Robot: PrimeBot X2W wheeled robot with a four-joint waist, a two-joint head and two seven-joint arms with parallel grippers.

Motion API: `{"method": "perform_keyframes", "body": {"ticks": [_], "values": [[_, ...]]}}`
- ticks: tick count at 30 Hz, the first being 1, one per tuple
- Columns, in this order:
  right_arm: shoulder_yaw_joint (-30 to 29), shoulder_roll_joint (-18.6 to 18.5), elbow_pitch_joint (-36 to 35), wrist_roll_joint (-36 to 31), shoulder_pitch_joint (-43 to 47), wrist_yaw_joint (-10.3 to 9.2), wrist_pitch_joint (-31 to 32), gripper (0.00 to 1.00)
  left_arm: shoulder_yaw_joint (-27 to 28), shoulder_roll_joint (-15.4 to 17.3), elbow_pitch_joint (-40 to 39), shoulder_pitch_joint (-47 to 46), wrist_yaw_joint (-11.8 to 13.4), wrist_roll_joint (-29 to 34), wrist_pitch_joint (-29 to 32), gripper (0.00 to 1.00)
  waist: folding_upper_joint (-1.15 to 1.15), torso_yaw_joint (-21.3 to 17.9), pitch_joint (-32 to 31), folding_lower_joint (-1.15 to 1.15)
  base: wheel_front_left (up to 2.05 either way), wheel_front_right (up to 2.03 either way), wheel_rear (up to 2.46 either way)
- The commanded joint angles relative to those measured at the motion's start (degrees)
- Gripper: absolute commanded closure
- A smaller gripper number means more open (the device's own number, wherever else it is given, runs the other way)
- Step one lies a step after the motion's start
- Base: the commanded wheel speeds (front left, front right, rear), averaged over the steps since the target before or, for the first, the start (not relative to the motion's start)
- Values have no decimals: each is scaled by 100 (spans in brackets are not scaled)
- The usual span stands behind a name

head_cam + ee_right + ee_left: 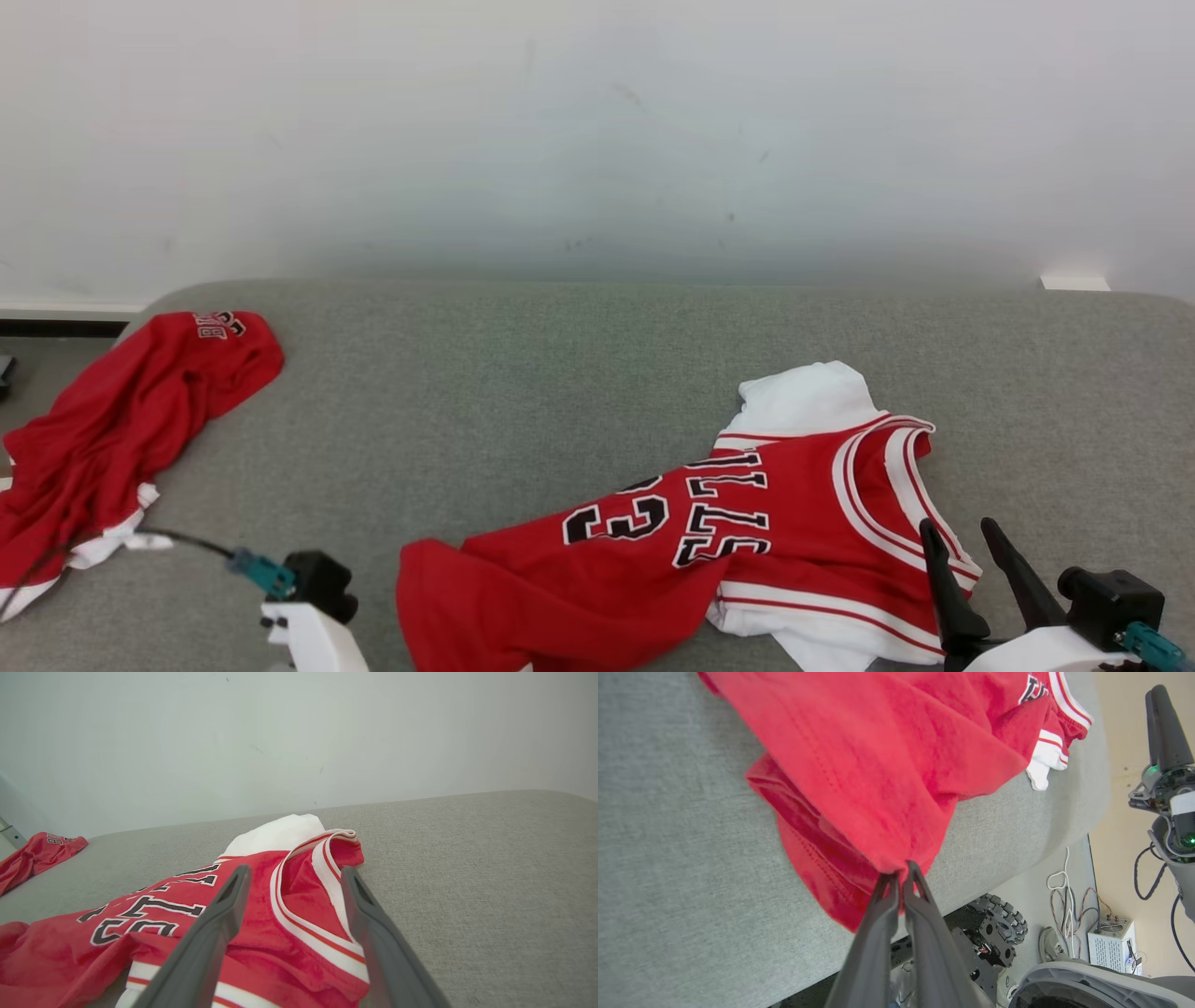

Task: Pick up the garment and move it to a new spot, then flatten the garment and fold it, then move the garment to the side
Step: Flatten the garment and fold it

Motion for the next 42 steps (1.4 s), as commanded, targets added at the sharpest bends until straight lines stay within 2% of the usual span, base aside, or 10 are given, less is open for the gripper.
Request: {"method": "perform_keyframes", "body": {"ticks": [1,2,3,9,19,24,25,28,37,42], "values": [[-27,-63,-31,-47,72,-15,35,0,7,-80,75,146,13,31,-158,66,0,-7,14,0,0,0,0],[-31,-72,-53,-50,76,-15,51,0,-26,-165,131,240,-12,53,-263,17,0,-12,20,0,0,0,0],[-37,-78,-80,-54,82,-15,74,0,-27,-248,192,303,-31,40,-353,0,0,-17,21,0,0,0,0],[-20,-78,-181,-96,86,-15,155,0,141,-221,375,262,-17,336,-927,0,0,-115,-3,0,0,0,0],[-134,0,-331,-109,326,-15,52,0,1016,-23,-269,662,1038,1314,-3460,0,0,-408,-19,0,0,0,0],[-172,60,-420,-63,518,-15,66,0,1696,-593,-273,1037,1783,2128,-3947,0,0,-438,-2,0,0,0,0],[-172,60,-420,-63,518,-15,66,0,1696,-593,-273,1037,1783,2128,-3947,0,0,-438,-2,0,0,0,0],[-166,99,-493,-68,563,-15,70,0,2656,-1287,-356,1504,1949,3084,-3947,0,0,-453,53,0,0,0,0],[18,70,-627,-95,688,-15,354,0,4055,-2674,-187,2262,1196,4947,-3949,0,0,-434,112,0,0,0,0],[571,-15,-817,479,994,-15,1292,0,4495,-3190,72,2249,653,5455,-3949,0,0,-360,106,0,0,0,0]]}}
